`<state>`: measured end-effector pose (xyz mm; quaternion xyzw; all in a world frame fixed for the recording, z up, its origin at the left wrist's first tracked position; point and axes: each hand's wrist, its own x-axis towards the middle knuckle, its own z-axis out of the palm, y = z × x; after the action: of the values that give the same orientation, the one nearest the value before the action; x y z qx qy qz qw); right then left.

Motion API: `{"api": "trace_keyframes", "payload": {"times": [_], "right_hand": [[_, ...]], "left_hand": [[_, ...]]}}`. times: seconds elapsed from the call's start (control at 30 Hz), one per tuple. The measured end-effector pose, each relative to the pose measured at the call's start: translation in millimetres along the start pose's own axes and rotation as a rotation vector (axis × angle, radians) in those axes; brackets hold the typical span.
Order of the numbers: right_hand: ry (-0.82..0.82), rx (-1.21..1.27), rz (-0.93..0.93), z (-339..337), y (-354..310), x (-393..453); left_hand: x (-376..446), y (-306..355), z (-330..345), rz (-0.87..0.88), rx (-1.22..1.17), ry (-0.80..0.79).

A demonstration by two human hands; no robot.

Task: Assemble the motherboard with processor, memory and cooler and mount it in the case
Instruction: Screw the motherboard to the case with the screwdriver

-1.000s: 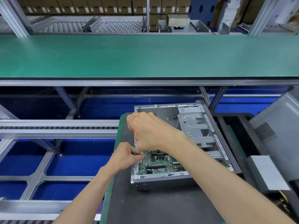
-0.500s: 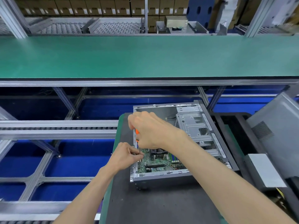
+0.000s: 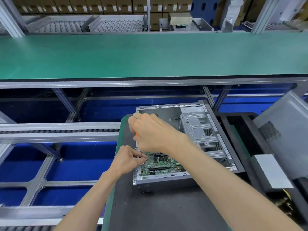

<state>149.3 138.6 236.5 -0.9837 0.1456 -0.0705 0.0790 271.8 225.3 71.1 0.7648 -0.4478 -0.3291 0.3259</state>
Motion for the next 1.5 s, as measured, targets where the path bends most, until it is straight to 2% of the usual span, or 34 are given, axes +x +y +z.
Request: {"api": "trace_keyframes", "payload": {"times": [0.1,0.17,0.3,0.37,0.57,0.63,0.77,0.93,1.1,1.3,1.5], "right_hand": [[0.167,-0.21,0.074,9.9,-5.4,-1.7],[0.201,-0.269,0.081,8.7,-6.7,-3.5],[0.021,-0.024,-0.001,-1.4,-1.8,-4.9],[-0.031,0.008,-0.026,-4.3,-0.6,-3.4],[0.128,-0.233,0.118,7.1,-0.9,-1.5],[0.107,-0.201,0.098,5.1,0.6,-1.8],[-0.022,0.019,-0.017,-5.3,4.6,0.1],[0.126,-0.226,0.035,5.4,-4.0,3.9],[-0.01,-0.027,-0.039,-3.1,-1.9,5.5],[0.123,-0.256,0.062,6.5,-7.6,9.0],[-0.018,-0.01,-0.017,-2.7,-2.0,4.7]], "left_hand": [[-0.9,-0.4,1.9,0.012,0.008,0.014],[-2.1,1.5,1.2,0.027,0.008,0.015],[-3.6,4.2,-1.5,0.061,0.013,0.047],[-3.7,3.7,-1.0,0.062,-0.016,0.026],[-4.0,4.3,-0.2,0.054,-0.02,0.001],[-3.3,4.2,-1.9,0.038,-0.02,-0.002],[-1.0,0.6,-1.3,0.046,-0.013,-0.008],[0.9,-2.6,-0.1,0.049,-0.001,-0.01],[1.7,-6.5,0.1,0.027,-0.043,0.01],[2.4,-9.3,1.2,0.039,0.006,0.002],[2.5,-8.5,0.9,0.02,-0.047,-0.003]]}}
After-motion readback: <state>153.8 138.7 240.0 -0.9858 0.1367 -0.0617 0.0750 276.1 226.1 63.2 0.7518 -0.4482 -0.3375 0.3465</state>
